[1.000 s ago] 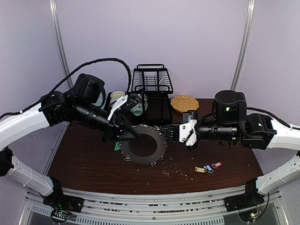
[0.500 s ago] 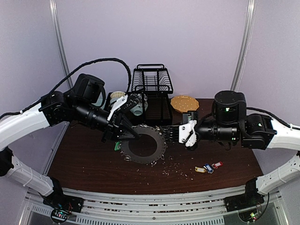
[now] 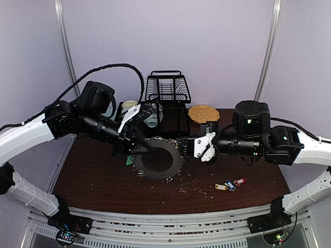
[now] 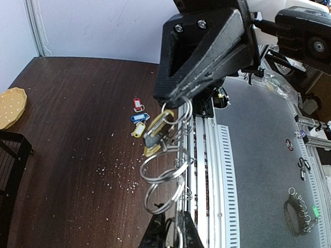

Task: Put the keys on the keyring

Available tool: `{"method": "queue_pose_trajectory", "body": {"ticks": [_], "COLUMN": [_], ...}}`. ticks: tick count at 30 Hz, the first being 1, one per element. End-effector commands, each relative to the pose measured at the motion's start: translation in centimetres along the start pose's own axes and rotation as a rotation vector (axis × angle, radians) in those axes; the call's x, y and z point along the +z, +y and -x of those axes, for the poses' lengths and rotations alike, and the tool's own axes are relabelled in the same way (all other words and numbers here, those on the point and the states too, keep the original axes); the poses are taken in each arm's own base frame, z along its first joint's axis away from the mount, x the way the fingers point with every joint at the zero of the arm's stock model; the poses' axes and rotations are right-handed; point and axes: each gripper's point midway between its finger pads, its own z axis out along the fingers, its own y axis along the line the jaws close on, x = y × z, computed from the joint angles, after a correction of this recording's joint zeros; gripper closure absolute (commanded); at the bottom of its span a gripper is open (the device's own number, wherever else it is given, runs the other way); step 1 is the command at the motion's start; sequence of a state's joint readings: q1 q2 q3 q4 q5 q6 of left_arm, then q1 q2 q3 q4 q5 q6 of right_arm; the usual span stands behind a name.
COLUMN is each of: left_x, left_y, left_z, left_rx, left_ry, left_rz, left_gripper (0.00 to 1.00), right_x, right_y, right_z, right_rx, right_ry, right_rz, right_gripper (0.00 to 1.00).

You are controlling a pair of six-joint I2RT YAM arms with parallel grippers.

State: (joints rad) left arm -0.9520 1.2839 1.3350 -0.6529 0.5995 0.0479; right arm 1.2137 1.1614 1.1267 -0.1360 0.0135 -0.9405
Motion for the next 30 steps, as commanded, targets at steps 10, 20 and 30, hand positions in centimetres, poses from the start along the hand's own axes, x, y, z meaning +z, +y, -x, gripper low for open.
{"method": "queue_pose_trajectory", "body": {"ticks": [10, 20, 30], "left_x": [-0.8, -2.0, -2.0], "left_y": [-1.5, -1.5, -1.1], "left_z": [2.0, 3.4, 2.8], "left_rx": [0.118, 0.140, 0.160], "left_ry": [-0.102, -0.171, -0.136], "left_rz": [-0.047, 0.001, 0.028], "left_gripper": [1.00, 1.00, 1.00], "right_x": [0.4, 0.5, 0.2], "right_y": [-0.6, 0.4, -1.5], "right_z": [-0.8, -1.2, -0.9], "right_rx": [-0.006, 0.004, 0.093], "right_ry": [0.037, 0.058, 0.097], "right_rz": [-0.051, -0.024, -0.055], "right_gripper": [1.00, 1.00, 1.00]}}
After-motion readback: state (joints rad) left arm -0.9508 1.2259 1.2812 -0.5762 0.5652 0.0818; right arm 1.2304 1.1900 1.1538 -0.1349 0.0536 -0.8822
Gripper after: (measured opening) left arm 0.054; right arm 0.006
